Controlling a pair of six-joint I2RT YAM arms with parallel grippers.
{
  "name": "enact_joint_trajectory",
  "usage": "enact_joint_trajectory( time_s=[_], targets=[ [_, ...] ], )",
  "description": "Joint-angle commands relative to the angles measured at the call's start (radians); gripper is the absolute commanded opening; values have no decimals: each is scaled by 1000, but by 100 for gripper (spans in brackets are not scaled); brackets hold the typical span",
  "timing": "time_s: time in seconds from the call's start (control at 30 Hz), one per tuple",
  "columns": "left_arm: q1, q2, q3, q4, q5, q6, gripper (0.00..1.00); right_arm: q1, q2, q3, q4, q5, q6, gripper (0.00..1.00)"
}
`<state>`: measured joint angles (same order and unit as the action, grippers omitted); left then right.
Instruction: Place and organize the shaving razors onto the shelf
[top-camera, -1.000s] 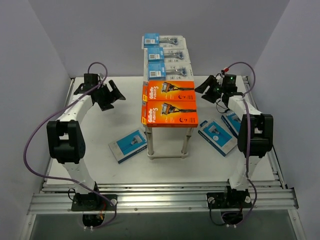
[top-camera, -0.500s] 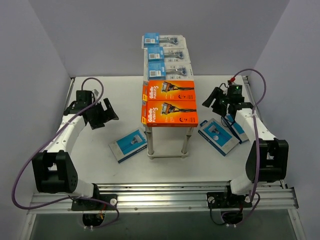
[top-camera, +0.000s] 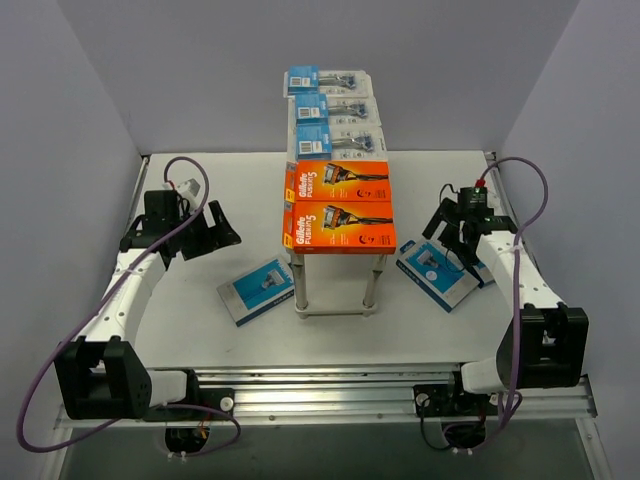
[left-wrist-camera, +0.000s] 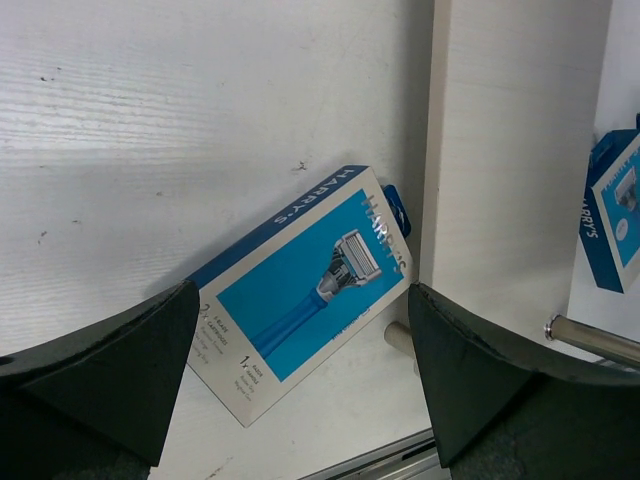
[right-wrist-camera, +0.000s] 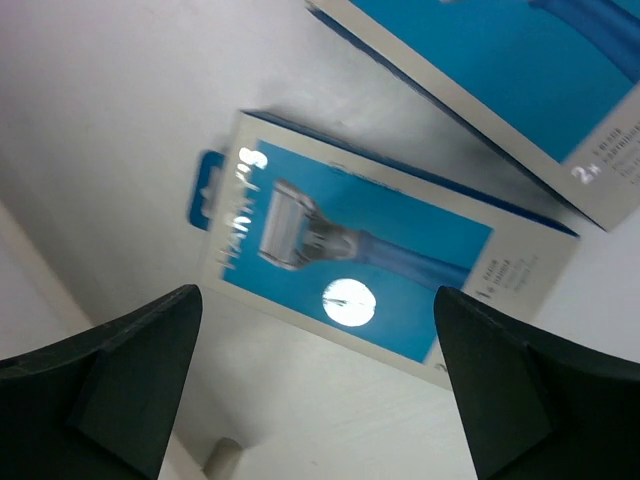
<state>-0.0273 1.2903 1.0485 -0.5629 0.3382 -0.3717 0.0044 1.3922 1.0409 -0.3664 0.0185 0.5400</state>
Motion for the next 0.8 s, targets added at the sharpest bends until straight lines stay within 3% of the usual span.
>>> enact_joint_trajectory(
  time_s=[0.0, 0.37, 0.77],
  targets=[
    [-2, -43, 5, 54, 61, 19, 94, 0, -50, -36, -126, 112, 47, 98],
    [-3, -128, -8, 63, 58, 25, 94, 0, -133, -145, -201, 127, 170, 100],
    [-2, -120, -8, 66, 73, 28, 94, -30, -96, -278, -125, 143, 247, 100]
  ],
)
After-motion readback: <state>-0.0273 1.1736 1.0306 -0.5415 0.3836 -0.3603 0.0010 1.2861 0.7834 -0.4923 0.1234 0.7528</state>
